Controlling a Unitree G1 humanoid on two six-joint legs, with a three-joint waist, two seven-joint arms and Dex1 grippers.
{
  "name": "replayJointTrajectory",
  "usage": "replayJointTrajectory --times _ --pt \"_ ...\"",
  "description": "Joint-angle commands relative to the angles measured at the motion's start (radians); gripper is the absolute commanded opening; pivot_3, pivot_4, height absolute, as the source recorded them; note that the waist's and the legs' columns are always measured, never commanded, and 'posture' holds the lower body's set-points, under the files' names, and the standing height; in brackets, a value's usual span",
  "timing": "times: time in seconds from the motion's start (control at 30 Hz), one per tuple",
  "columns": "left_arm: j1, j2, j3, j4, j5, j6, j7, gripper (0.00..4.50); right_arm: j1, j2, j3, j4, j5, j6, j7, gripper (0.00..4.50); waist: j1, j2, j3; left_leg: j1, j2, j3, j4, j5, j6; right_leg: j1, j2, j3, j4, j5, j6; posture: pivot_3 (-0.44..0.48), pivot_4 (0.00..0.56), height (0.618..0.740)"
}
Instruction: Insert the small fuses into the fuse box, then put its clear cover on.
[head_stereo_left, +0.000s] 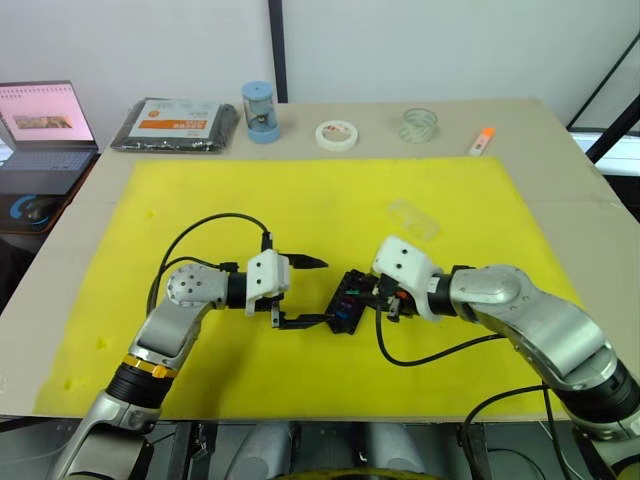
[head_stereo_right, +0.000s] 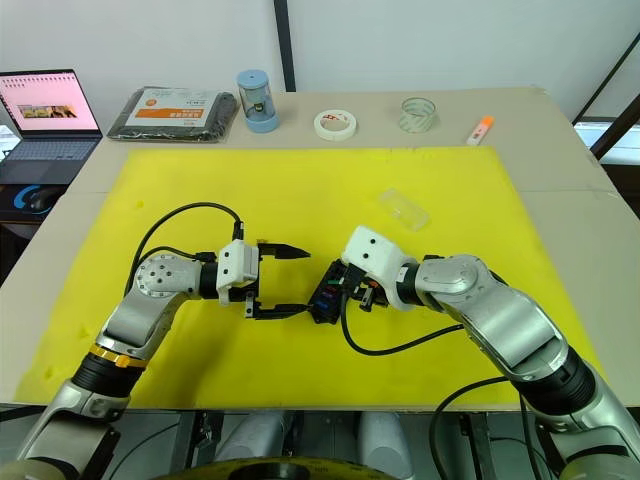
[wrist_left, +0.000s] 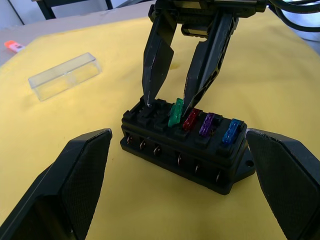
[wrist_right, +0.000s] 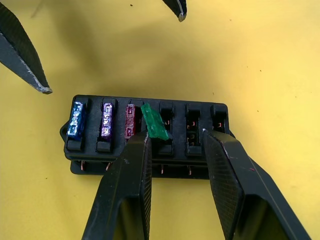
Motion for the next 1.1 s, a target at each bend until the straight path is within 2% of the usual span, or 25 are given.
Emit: replayJointTrajectory --times 0.03,0.3,0.4,0.5,0.53,0.8,1.1 --pt "-0.013 0.004 0.001 -0.029 -0.005 0.0 0.004 4.5 0.01 -0.002 -0.018 -0.005 0.011 -0.009 0.017 1.71 0.0 0.0 0.0 0.0 0.0 0.0 0.0 0.0 0.0 0.0 0.0 0.0 0.0 0.0 0.0 0.0 0.15 0.74" --pt "-0.013 0.004 -0.003 -0.062 -0.005 0.028 0.012 4.5 0.001 -0.002 -0.02 -0.009 0.014 -0.041 0.05 1.71 0.0 0.0 0.0 0.0 0.0 0.0 0.0 0.0 0.0 0.0 0.0 0.0 0.0 0.0 0.0 0.0 0.15 0.74" --pt "-0.016 0.004 -0.003 -0.065 -0.004 0.034 0.013 4.5 0.002 0.003 -0.016 -0.007 0.008 -0.049 0.051 1.12 0.0 0.0 0.0 0.0 0.0 0.0 0.0 0.0 0.0 0.0 0.0 0.0 0.0 0.0 0.0 0.0 0.15 0.74" --pt "-0.014 0.004 -0.003 -0.07 -0.005 0.04 0.014 4.5 0.001 0.005 -0.012 -0.002 0.0 -0.058 0.055 0.1 0.0 0.0 0.0 0.0 0.0 0.0 0.0 0.0 0.0 0.0 0.0 0.0 0.0 0.0 0.0 0.0 0.15 0.74" --pt "-0.013 0.005 -0.003 -0.07 -0.005 0.04 0.014 4.5 0.0 0.005 -0.011 -0.001 -0.001 -0.061 0.056 0.05 0.0 0.0 0.0 0.0 0.0 0.0 0.0 0.0 0.0 0.0 0.0 0.0 0.0 0.0 0.0 0.0 0.15 0.74" --pt "-0.009 0.007 0.0 -0.065 -0.004 0.038 0.012 4.5 0.007 0.001 -0.021 0.003 0.002 -0.07 0.068 0.05 0.0 0.0 0.0 0.0 0.0 0.0 0.0 0.0 0.0 0.0 0.0 0.0 0.0 0.0 0.0 0.0 0.15 0.74" --pt "-0.004 0.006 0.002 -0.057 -0.002 0.03 0.016 4.5 0.025 0.062 -0.117 -0.032 0.077 0.014 0.024 0.05 0.001 0.0 0.0 0.0 0.0 0.0 0.0 0.0 0.0 0.0 0.0 0.0 0.0 0.0 0.0 0.0 0.15 0.74"
